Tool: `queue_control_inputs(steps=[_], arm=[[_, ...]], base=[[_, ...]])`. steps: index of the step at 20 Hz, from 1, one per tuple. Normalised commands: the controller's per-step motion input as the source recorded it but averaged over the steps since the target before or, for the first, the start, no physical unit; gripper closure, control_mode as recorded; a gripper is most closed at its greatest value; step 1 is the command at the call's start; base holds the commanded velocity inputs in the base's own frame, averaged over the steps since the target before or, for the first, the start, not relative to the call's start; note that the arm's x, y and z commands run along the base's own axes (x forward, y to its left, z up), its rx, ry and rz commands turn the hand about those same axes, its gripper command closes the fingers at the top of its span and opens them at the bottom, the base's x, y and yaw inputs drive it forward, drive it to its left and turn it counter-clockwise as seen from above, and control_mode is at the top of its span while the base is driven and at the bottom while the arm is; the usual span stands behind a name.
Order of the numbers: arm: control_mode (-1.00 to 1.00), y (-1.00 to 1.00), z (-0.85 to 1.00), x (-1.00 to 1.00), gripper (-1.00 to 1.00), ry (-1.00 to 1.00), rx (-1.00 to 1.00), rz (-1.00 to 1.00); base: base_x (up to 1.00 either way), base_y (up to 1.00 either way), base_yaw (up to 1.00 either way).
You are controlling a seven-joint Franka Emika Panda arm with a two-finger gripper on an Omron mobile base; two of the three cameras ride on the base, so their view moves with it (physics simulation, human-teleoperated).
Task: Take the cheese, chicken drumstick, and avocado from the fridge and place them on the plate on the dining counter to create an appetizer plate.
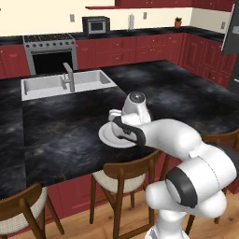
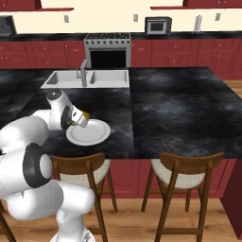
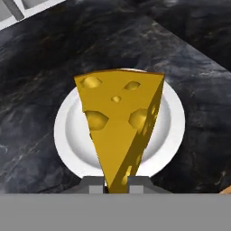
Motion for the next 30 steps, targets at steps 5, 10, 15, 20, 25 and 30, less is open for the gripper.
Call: queue_control_inputs(steps=[5, 10, 15, 20, 25, 30], arm=[[-1.00, 0.26, -0.42, 0.54, 1.00, 0.10, 0.00, 0.00], [-1.00, 0.15, -0.42, 0.60, 1.00, 0.05, 0.00, 0.00], [-1.00, 0.06, -0.45, 0.54, 1.00, 0.04, 0.00, 0.00], [-1.00, 0.14, -0.45, 0.55, 1.00, 0.05, 0.00, 0.00], [-1.00, 0.11, -0.48, 0.43, 1.00, 0.01, 0.00, -0.01], [-1.00, 0.02, -0.25, 0.14, -1.00, 0.00, 0.00, -0.01]], base=[[0.00, 0.00, 0.00], [0.00, 0.00, 0.00], [0.00, 0.00, 0.00], [0.00, 0.00, 0.00], [0.00, 0.00, 0.00], [0.00, 0.00, 0.00]])
